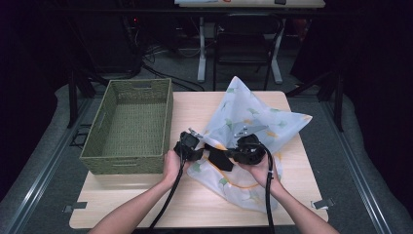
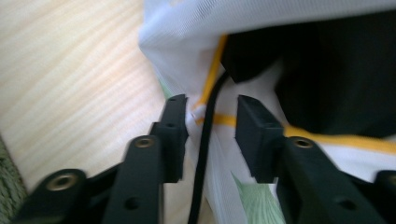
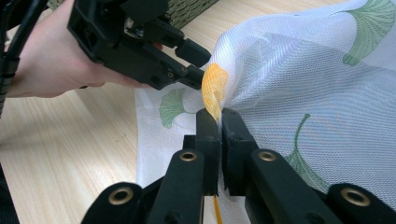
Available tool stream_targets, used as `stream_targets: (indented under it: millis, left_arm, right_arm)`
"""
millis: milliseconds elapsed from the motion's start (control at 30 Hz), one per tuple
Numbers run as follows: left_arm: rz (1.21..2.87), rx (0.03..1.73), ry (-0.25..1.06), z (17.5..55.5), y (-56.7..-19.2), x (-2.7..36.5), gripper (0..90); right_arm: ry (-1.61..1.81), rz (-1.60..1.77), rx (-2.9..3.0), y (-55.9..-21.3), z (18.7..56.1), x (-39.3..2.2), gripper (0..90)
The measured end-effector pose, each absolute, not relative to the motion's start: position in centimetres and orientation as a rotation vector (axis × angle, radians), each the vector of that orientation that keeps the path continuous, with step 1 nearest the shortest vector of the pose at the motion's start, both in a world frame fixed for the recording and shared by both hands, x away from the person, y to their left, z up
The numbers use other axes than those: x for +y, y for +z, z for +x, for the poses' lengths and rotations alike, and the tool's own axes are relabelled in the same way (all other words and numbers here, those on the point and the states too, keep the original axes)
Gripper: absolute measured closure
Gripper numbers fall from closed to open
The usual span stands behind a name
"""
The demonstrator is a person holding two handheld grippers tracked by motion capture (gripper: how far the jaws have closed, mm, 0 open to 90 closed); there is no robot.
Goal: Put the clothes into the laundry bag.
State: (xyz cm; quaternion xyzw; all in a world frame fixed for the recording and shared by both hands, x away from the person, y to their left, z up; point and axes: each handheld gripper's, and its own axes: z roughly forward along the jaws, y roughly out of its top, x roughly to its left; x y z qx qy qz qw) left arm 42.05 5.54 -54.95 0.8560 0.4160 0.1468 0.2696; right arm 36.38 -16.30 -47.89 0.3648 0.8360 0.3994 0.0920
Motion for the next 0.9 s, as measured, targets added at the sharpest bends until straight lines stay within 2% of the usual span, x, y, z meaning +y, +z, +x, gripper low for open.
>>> stream_targets:
  millis: [133,233,300,433,633,900]
  left_arm:
    - [2.358,1.125,0.387,42.7,-55.8,5.2,64.8]
    - [2.348,1.112,0.402,42.8,-55.9,5.2,81.2]
    - [2.346,1.103,0.403,42.7,-55.8,5.2,86.0]
    - [2.387,1.049,0.426,42.4,-55.0,5.0,86.7]
    - [2.428,1.030,0.395,42.5,-54.5,4.9,86.8]
    - [2.313,0.988,0.291,42.6,-51.9,4.8,87.8]
  right_arm:
    - [1.188,1.081,2.483,-47.9,36.4,-16.3,87.0]
    - [1.190,1.083,2.482,-47.9,36.4,-16.3,86.9]
    - [1.190,1.082,2.483,-47.9,36.4,-16.3,86.9]
    - [1.190,1.084,2.486,-48.0,36.4,-16.3,87.0]
    - [1.189,1.079,2.486,-48.0,36.4,-16.3,86.9]
    - [1.213,1.085,2.461,-47.8,36.4,-16.4,87.4]
